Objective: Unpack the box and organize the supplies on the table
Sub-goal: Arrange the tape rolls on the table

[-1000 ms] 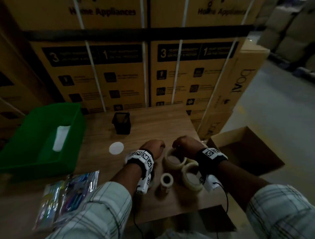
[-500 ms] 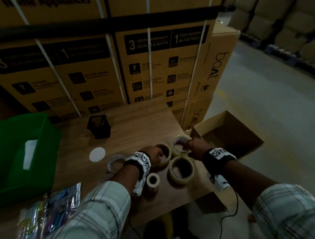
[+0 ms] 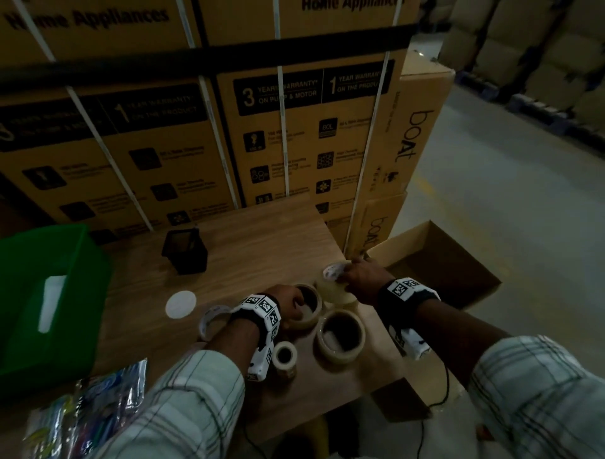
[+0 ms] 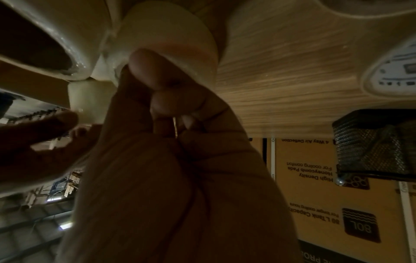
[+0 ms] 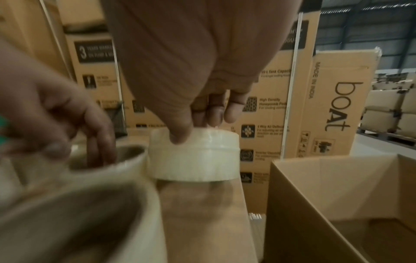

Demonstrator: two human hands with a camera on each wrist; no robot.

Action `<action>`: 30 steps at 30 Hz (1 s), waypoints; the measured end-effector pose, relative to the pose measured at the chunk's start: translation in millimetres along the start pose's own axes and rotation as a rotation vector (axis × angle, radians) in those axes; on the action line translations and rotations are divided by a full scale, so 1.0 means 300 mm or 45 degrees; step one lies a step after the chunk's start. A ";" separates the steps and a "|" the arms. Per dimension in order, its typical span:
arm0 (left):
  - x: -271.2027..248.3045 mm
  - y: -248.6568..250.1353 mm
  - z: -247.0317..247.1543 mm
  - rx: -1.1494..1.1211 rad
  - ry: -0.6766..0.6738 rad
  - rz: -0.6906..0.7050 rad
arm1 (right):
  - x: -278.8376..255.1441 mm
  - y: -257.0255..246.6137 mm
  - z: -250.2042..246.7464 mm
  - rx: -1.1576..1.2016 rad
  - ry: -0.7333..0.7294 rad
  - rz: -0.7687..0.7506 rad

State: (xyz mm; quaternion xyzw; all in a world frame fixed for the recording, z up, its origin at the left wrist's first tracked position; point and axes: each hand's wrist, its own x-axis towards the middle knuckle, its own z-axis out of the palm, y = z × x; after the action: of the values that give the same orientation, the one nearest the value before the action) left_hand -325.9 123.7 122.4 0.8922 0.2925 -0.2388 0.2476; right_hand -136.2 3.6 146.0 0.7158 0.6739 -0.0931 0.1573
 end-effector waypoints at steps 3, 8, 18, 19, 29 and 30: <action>0.000 -0.009 -0.003 -0.017 -0.028 -0.005 | 0.022 -0.002 -0.048 0.086 0.146 0.031; -0.016 -0.021 0.019 0.082 -0.059 0.031 | 0.042 -0.010 -0.078 0.119 0.296 0.061; -0.035 -0.042 -0.068 0.148 0.046 0.130 | 0.075 -0.036 -0.149 0.151 0.409 0.128; -0.033 -0.048 -0.092 0.087 0.063 0.121 | 0.086 -0.032 -0.158 0.164 0.409 0.134; 0.054 -0.200 -0.313 -0.337 0.307 -0.244 | 0.339 0.056 -0.211 0.302 0.268 0.171; 0.067 -0.212 -0.330 -0.380 0.336 -0.255 | 0.364 0.061 -0.214 0.304 0.259 0.159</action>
State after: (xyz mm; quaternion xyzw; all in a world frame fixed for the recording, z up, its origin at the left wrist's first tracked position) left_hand -324.2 234.3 167.2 0.8358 0.4415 -0.0975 0.3116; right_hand -115.0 127.6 170.0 0.7757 0.6247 -0.0895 0.0075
